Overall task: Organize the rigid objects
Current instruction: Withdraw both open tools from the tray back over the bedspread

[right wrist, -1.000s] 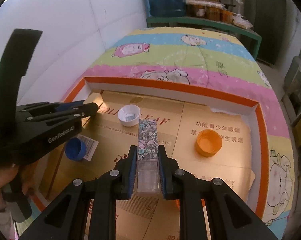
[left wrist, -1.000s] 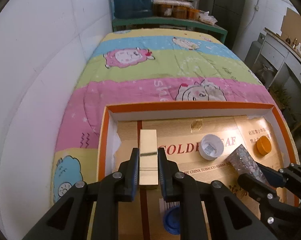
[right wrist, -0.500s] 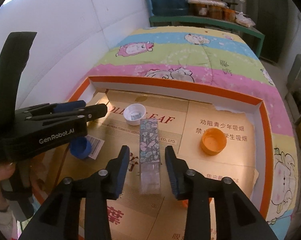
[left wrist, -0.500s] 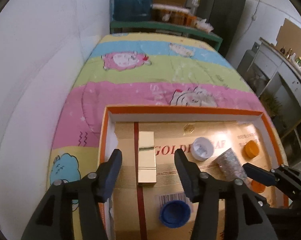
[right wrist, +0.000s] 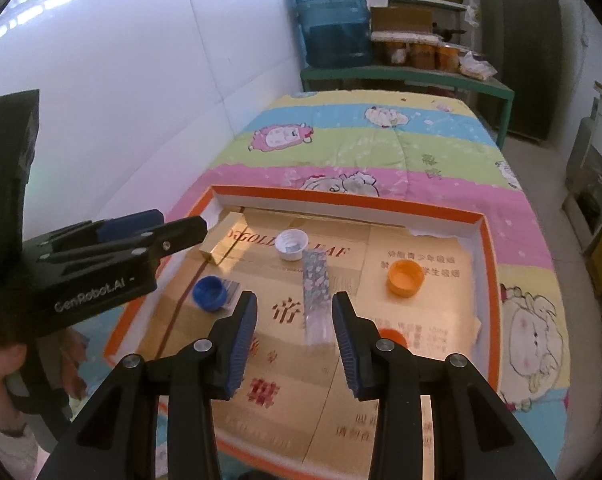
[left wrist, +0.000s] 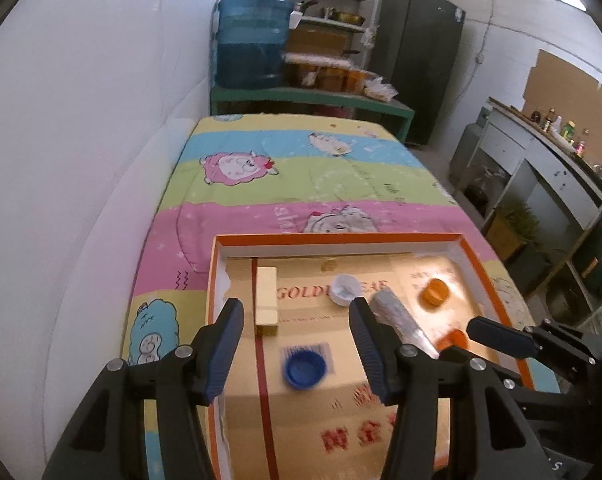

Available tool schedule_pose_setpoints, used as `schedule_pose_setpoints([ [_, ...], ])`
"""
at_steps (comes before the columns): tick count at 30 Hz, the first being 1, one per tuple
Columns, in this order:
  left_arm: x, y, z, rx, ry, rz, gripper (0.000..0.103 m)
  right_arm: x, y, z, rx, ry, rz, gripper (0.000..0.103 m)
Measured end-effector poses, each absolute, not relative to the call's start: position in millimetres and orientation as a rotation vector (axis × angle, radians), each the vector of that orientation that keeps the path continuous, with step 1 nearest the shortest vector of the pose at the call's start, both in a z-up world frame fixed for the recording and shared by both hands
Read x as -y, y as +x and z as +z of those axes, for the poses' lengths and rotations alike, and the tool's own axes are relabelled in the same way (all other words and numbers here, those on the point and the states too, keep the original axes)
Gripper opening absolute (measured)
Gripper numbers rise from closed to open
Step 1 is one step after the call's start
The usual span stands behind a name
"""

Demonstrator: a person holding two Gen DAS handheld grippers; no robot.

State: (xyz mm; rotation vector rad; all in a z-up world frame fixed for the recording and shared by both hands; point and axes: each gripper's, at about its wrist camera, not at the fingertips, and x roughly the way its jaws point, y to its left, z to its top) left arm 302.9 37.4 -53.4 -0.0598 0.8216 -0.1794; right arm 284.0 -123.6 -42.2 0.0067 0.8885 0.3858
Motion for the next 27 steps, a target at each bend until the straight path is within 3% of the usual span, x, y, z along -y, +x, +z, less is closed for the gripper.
schedule_pose_setpoints([
  [27,-38.4,182.5,-29.1,-0.753,-0.058,-0.11,0.055,125.6,163.6,-13.0,-0.831,-0.011,0.422,0.04],
])
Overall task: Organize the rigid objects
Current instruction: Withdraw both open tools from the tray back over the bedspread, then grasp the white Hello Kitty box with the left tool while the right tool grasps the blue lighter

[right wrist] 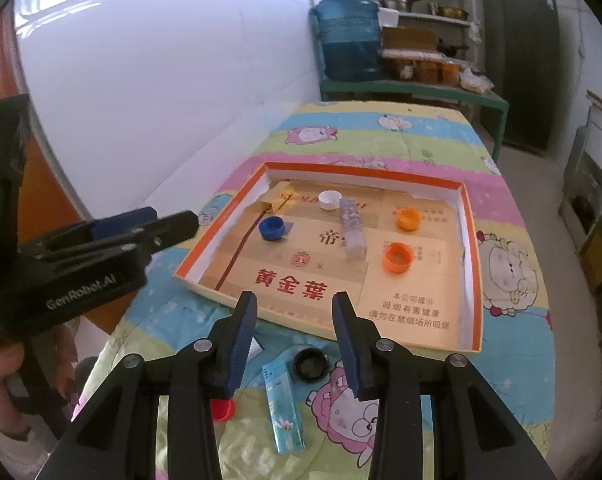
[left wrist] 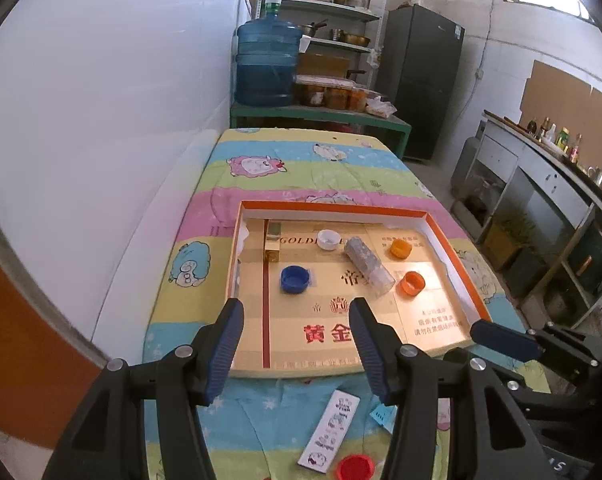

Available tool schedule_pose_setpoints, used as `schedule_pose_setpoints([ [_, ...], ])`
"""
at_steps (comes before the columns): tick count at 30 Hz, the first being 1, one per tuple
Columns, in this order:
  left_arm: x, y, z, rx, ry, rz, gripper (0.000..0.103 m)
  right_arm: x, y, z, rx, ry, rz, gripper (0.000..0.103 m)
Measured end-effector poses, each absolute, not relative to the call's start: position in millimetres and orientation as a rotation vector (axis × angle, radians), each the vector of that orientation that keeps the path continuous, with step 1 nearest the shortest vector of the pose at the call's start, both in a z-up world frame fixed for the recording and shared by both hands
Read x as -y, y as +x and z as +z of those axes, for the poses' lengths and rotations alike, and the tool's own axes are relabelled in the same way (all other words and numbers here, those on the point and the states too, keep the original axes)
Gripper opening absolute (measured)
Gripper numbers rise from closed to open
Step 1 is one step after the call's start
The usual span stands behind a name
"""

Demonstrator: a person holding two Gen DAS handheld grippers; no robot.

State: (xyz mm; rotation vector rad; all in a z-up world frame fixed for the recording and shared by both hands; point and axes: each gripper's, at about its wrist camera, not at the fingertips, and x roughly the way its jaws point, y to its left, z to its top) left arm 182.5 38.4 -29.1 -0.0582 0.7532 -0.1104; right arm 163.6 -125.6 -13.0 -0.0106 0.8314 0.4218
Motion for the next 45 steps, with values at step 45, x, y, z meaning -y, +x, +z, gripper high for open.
schedule_pose_setpoints([
  [45,-15.5,160.7,-118.9,-0.942,0.044,-0.327,0.055,117.9,119.1,-93.6,-0.95,-0.162,0.457,0.04],
])
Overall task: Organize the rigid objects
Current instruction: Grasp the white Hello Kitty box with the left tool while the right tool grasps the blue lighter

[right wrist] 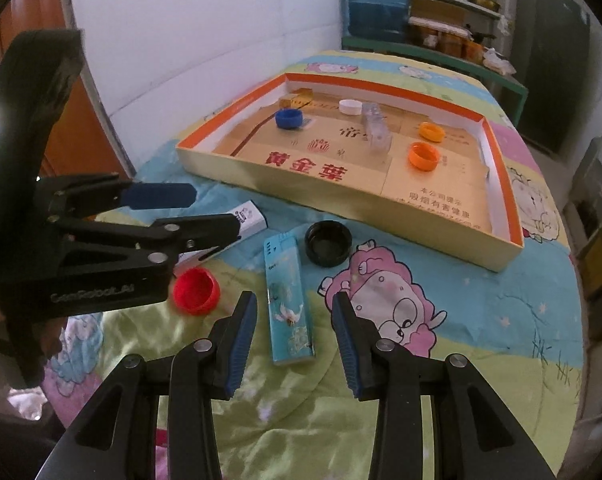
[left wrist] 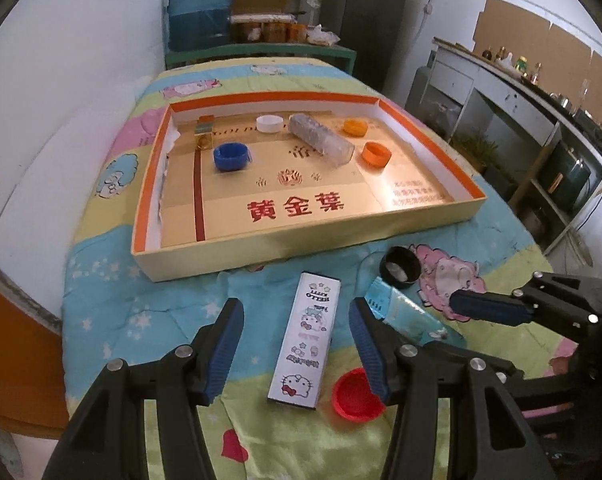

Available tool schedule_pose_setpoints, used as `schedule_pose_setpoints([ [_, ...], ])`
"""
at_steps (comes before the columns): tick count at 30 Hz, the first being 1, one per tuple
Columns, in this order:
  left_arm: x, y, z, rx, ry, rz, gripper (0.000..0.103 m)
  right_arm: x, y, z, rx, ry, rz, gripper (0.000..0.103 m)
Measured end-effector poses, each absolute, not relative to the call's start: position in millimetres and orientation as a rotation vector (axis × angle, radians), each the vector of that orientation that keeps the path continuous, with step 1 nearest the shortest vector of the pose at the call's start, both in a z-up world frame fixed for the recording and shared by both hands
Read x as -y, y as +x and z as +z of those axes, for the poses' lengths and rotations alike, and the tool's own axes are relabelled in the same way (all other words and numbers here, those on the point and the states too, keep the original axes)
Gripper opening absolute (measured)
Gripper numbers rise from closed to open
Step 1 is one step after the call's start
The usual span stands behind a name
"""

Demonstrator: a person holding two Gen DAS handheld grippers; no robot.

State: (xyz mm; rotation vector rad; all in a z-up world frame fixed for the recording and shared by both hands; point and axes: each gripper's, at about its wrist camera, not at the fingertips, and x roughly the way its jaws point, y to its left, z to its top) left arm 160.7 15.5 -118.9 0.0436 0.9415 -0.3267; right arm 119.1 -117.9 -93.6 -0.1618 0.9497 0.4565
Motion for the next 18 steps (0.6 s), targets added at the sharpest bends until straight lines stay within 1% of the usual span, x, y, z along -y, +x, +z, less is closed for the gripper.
schedule_pose_setpoints([
  [6,-14.9,162.4,-128.1,-0.97,0.05,-0.329,0.053,112.9,119.6,-95.0,-0.937,-0.194,0.452,0.04],
  [12,-15.0,160.5,-130.0,-0.953,0.069,-0.331,0.051,107.2,124.3,-98.3,-0.937,-0.208,0.45,0.04],
  [15,-17.7,160.1,-130.0,-0.948,0.057,-0.329,0.046,103.9,126.1,-101.3,-0.942,-0.212,0.45,0.04],
  [17,-20.7,159.7,-129.7,-0.945,0.044,-0.325,0.038,101.3,127.8,-104.2,-0.949,-0.217,0.447,0.039],
  [18,-22.3,159.3,-129.7,-0.943,0.037,-0.317,0.031,100.0,128.7,-105.5,-0.951,-0.219,0.443,0.032],
])
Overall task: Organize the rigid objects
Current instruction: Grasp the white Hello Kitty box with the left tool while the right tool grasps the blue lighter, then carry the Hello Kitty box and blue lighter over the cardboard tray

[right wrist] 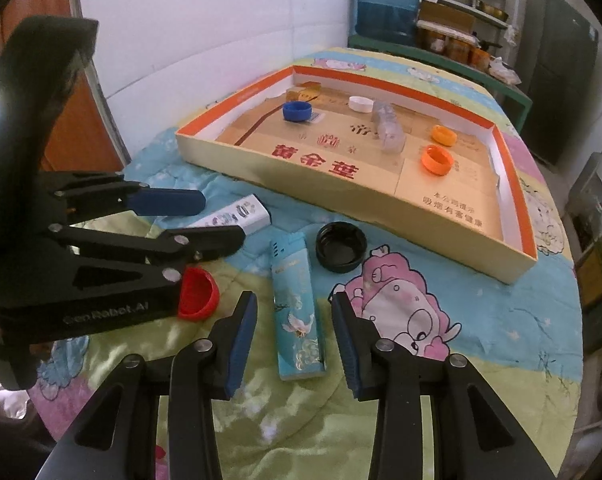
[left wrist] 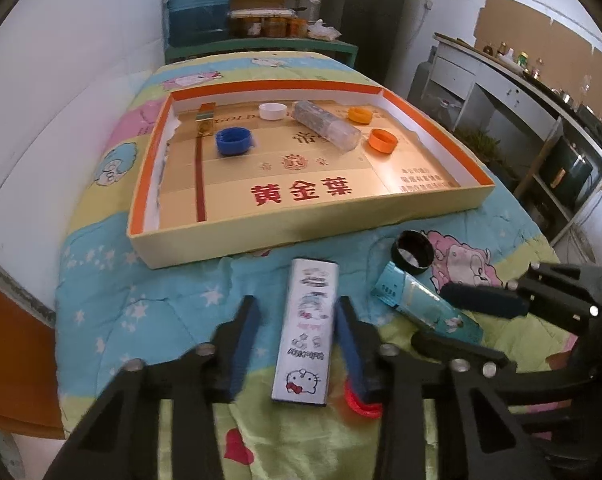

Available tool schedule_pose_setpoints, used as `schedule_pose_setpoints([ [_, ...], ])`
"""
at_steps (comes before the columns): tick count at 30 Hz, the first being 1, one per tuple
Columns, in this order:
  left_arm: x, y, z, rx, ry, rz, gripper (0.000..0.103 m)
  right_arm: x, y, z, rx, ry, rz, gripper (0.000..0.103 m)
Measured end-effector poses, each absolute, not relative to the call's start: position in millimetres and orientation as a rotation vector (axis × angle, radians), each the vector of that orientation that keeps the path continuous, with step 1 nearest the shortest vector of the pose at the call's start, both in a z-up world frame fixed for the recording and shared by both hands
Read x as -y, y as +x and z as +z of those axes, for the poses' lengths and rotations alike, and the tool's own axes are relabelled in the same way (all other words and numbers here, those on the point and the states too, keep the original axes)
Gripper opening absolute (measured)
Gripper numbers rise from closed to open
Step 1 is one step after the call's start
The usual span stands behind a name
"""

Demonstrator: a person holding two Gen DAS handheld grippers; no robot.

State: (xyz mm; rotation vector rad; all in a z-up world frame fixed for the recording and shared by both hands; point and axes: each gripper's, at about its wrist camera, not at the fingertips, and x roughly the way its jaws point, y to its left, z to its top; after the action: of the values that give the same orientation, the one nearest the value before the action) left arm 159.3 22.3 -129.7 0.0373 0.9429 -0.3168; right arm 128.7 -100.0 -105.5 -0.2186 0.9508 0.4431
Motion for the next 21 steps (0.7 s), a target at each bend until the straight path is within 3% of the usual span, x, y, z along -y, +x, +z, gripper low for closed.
schedule_pose_setpoints([
  [1,-23.7,158.5,-129.7,-0.941,0.029,-0.312,0.027,99.4,128.2,-106.4,-0.952,-0.22,0.441,0.024],
  [21,-33.1,146.1,-114.7,-0.88,-0.057,-0.305,0.027,105.4,124.3,-93.1,-0.927,-0.182,0.419,0.022],
])
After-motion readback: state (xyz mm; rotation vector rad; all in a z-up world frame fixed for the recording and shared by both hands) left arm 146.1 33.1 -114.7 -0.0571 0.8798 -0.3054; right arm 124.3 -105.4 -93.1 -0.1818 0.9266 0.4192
